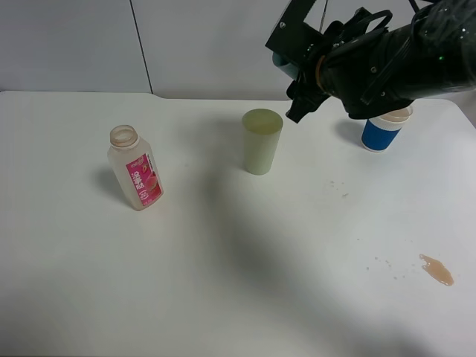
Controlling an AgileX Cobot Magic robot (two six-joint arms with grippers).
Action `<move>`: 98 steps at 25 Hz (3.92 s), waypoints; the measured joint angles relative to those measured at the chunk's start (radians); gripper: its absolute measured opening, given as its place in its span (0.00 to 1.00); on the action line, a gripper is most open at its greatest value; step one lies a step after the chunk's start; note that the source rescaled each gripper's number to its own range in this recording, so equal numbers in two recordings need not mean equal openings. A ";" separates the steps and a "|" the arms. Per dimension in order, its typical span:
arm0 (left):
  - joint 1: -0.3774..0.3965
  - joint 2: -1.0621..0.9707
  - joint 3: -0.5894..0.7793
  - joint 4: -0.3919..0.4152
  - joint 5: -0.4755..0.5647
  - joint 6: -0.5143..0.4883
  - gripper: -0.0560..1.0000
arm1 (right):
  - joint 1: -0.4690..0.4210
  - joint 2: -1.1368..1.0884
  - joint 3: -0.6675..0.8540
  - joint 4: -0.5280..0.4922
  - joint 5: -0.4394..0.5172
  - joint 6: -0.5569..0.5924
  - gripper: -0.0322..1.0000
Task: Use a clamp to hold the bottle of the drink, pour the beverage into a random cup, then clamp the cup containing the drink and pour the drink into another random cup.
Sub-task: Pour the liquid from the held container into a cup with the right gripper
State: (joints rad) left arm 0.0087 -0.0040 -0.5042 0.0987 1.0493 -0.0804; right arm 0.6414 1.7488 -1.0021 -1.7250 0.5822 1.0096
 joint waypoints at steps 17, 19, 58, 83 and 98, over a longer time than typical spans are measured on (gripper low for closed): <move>0.000 0.000 0.000 0.000 0.000 0.001 1.00 | 0.042 0.000 -0.001 0.000 0.002 -0.180 0.05; 0.000 0.000 0.000 0.000 0.000 0.001 1.00 | 0.042 0.000 -0.001 0.000 0.008 -0.196 0.05; 0.000 0.000 0.000 0.000 0.000 0.003 1.00 | 0.047 0.000 -0.001 0.001 0.052 -0.453 0.05; 0.000 0.000 0.000 0.000 0.000 0.003 1.00 | 0.047 0.000 -0.001 0.001 0.052 -0.600 0.05; 0.000 0.000 0.000 0.000 0.000 0.003 1.00 | 0.047 0.000 -0.001 0.001 0.056 -0.701 0.05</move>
State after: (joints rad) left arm 0.0087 -0.0040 -0.5042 0.0987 1.0493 -0.0775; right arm 0.6879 1.7488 -1.0035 -1.7245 0.6383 0.3086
